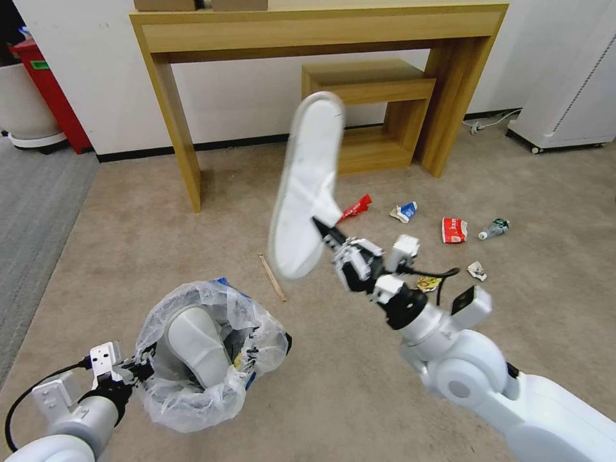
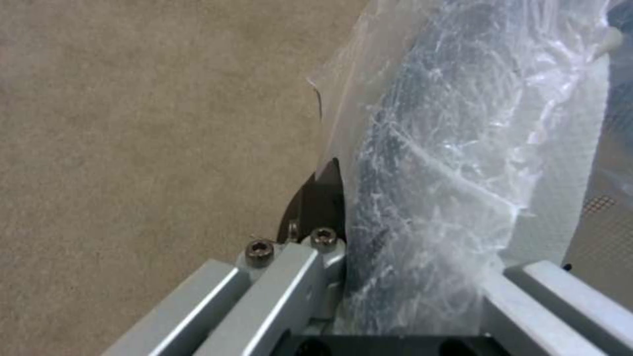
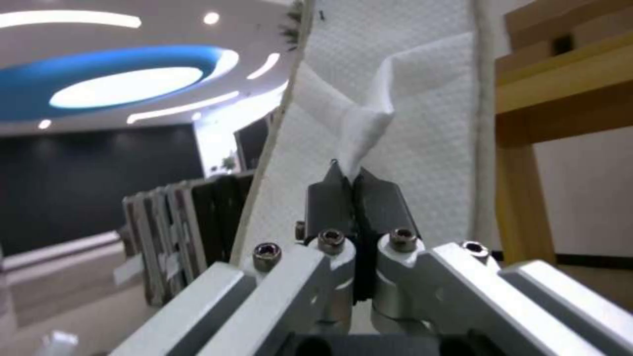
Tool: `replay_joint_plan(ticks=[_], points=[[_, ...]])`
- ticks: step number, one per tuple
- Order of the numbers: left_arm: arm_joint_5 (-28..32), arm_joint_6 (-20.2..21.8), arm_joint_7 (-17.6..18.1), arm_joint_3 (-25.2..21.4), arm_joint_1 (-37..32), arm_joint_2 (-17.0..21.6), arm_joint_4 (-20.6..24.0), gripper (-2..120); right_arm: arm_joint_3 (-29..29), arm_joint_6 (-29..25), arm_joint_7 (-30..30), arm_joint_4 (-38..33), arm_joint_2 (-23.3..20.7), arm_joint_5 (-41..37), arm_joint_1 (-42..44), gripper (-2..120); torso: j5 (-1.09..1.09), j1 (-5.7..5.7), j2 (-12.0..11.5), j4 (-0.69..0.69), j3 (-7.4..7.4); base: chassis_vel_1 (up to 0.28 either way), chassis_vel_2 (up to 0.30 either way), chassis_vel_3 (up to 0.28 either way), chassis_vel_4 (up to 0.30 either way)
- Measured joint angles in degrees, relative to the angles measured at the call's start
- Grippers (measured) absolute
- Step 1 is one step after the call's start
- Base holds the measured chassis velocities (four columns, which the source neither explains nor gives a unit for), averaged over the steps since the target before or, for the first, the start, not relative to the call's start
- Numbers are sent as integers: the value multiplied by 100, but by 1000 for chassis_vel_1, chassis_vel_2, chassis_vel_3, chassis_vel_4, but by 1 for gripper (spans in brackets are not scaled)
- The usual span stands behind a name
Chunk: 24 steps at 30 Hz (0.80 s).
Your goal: Pick up the trash bin and place the garbage on the floor into it.
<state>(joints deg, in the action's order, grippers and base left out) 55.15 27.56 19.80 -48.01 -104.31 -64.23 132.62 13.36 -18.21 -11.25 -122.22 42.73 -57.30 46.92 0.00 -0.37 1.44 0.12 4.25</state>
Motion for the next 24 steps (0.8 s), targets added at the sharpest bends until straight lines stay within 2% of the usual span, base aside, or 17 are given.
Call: replay_joint_plan(ticks=[5, 8, 12, 16, 24], points=[[1, 6, 1, -9, -37, -35, 69, 0, 550, -81, -95, 374, 184, 147, -606, 0, 1, 0, 0, 1, 0, 0, 0, 0, 0], [-1, 6, -1, -13, -76, -87, 127, 0, 1170, -173, -115, 900, 542, 253, -1156, 0, 1, 0, 0, 0, 0, 0, 0, 0, 0], [-5, 6, -3, -15, -98, -115, 150, 0, 1539, -231, -116, 1207, 766, 328, -1369, 0, 0, 0, 0, -1, 1, 0, 0, 0, 0], [-29, 6, -6, -31, -145, -162, 186, 0, 2246, -344, -178, 1636, 1083, 494, -1660, 0, 1, 0, 0, 0, 0, 0, 0, 0, 0], [-36, 6, -10, -61, -161, -196, 215, 0, 2783, -435, -274, 1835, 1324, 512, -1991, 0, 1, 0, 0, 0, 0, 0, 0, 0, 0]])
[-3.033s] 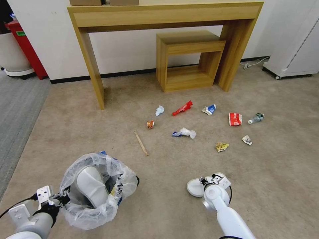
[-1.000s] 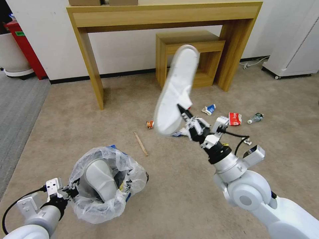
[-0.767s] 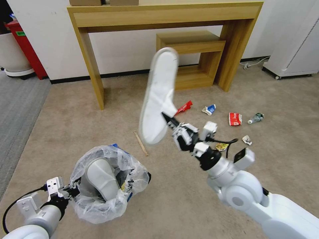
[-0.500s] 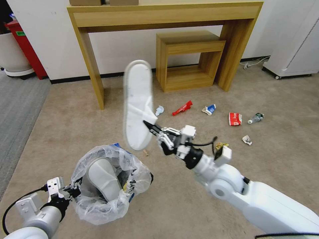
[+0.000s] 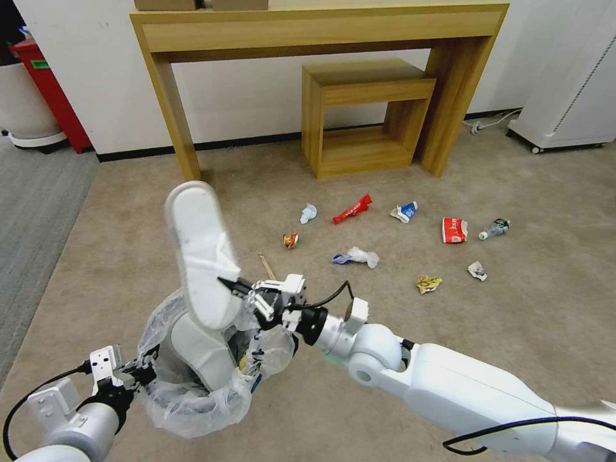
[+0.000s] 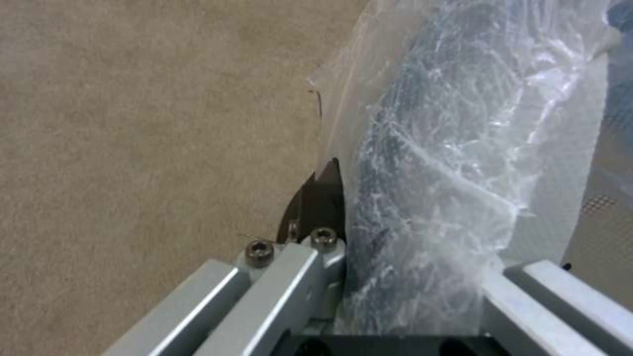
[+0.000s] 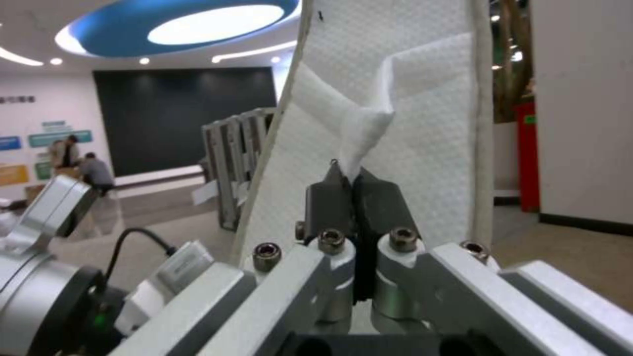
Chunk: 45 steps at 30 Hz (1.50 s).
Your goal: Pick up the trash bin and place the garbage on the floor into it.
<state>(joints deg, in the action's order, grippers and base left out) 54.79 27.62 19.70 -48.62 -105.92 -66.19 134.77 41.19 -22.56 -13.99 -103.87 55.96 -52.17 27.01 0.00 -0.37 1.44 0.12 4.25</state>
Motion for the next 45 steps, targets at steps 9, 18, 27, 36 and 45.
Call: replay_joint_plan(ticks=[9, 18, 27, 36, 45], points=[[20, 0, 2, -35, 5, -8, 14, 0, 372, -55, -51, 226, 174, 39, -360, 0, 0, 0, 0, 0, 0, 0, 0, 0, 0], [54, -4, 5, -44, 33, 4, 14, 0, 745, -242, -202, 533, 167, 403, -553, 0, 0, 0, 0, 0, 0, 0, 0, 0, 0], [67, -39, 6, -69, 18, -4, 26, 0, 880, -381, -310, 825, 328, 710, -660, 0, 0, 0, 0, 0, 0, 0, 0, 0, 0], [79, -76, 5, -86, 20, -8, 30, 0, 960, -449, -334, 1021, 411, 1006, -685, 0, -1, 0, 0, 0, -1, 0, 0, 0, 0], [79, -98, 2, -92, 46, -8, -11, 0, 938, -435, -367, 1069, 356, 1098, -689, 32, -1, 0, 0, 0, 0, 0, 0, 0, 0]])
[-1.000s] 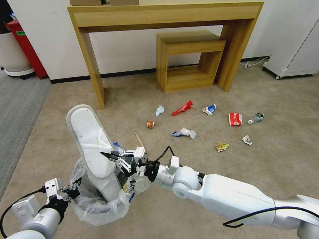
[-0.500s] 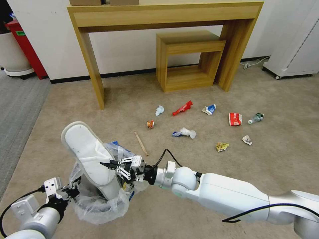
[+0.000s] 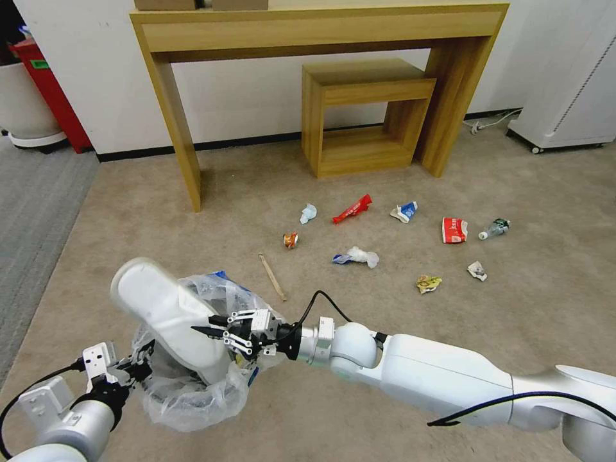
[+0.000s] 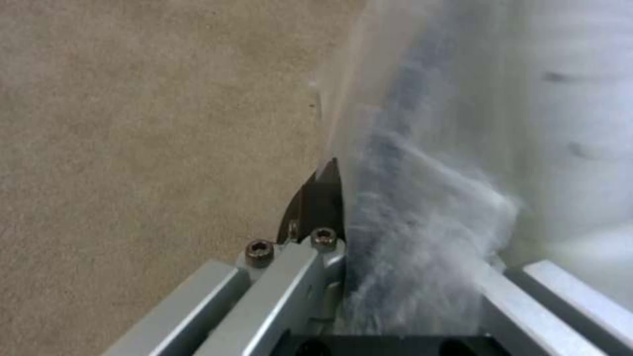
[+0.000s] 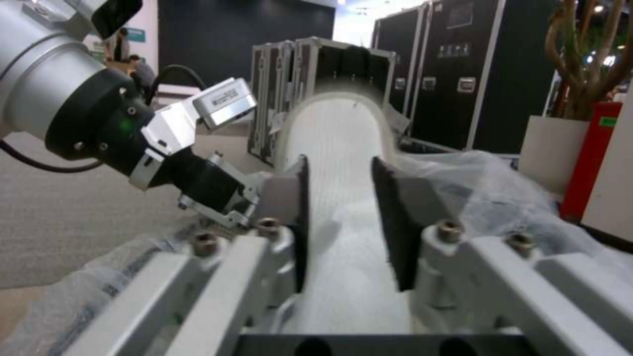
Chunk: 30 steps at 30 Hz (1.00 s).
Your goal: Pick up the trash bin and place the garbage on the floor into it.
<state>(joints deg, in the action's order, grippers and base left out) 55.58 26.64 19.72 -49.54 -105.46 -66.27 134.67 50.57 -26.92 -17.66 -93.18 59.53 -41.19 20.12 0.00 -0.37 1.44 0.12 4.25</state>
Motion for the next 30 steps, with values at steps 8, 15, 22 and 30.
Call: replay_joint_plan(ticks=[8, 15, 22, 30], points=[[-1, -4, 0, 5, 30, -15, -32, 0, -128, -8, -11, 3, -37, 40, 82, 60, 0, 0, 0, 0, 0, 0, 0, 0, 0], [9, 1, 3, -23, 16, -23, -23, 0, -160, -3, -13, -82, -141, 55, 147, 79, 0, 0, 0, 0, 0, 0, 0, 0, 0], [-42, 6, 0, -56, -27, -66, -23, 0, -20, 372, 454, -709, -381, -560, 69, 77, 0, 0, 0, 0, 0, 0, 0, 0, 0], [-169, -13, -39, -39, -64, -170, -27, 0, -338, 351, 488, -963, -560, -484, 252, 74, 0, 0, 0, -1, 0, 0, 0, 0, 0]])
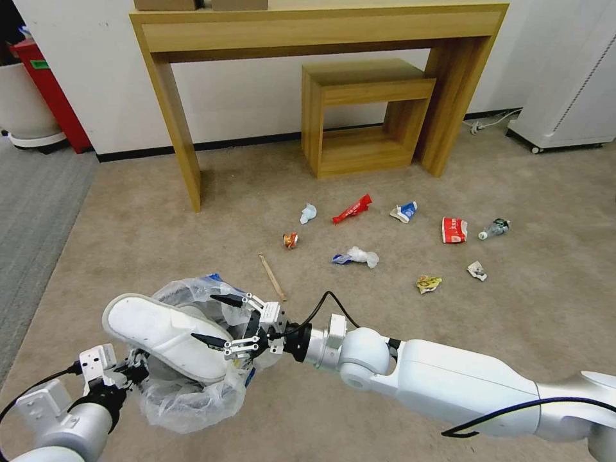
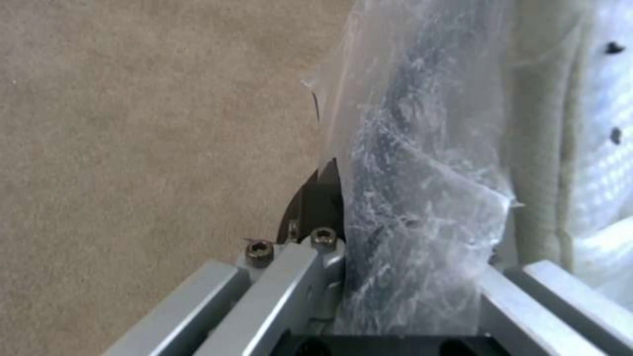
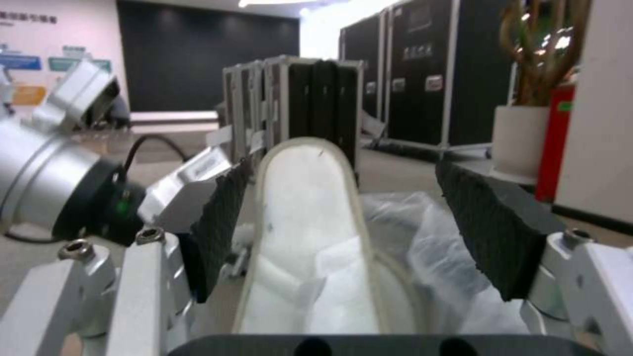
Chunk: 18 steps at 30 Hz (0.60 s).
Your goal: Pick up the trash bin and place the garbage on the floor into it.
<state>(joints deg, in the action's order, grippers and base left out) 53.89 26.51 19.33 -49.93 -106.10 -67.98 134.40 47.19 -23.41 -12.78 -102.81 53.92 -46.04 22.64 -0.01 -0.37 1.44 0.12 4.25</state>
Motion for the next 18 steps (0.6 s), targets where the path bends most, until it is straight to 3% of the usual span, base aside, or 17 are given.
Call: replay_joint_plan(ticks=[6, 12, 13, 16, 18], points=[[-48, -20, -22, -4, 12, 7, -65, 0, -934, 22, -2, -362, -258, -74, 502, 77, 0, 0, 0, 1, 0, 0, 0, 0, 0], [-74, -14, -23, -6, -21, 31, -94, 0, -2649, 147, 52, -713, -513, -255, 1399, 96, 0, 0, 0, 1, 0, 0, 0, 0, 0], [-74, -14, -23, -6, -21, 31, -94, 0, -2649, 147, 52, -713, -513, -255, 1399, 96, 0, 0, 0, 1, 0, 0, 0, 0, 0], [17, 108, 18, -6, -99, 79, -97, 0, -3643, 183, 115, -890, -572, -354, 2098, 100, 0, 0, 0, 1, 0, 0, 0, 0, 0], [37, 135, 32, -9, -119, 99, -101, 0, -3892, 183, 122, -942, -589, -369, 2298, 100, 0, 1, 0, 1, 0, 0, 0, 0, 0]])
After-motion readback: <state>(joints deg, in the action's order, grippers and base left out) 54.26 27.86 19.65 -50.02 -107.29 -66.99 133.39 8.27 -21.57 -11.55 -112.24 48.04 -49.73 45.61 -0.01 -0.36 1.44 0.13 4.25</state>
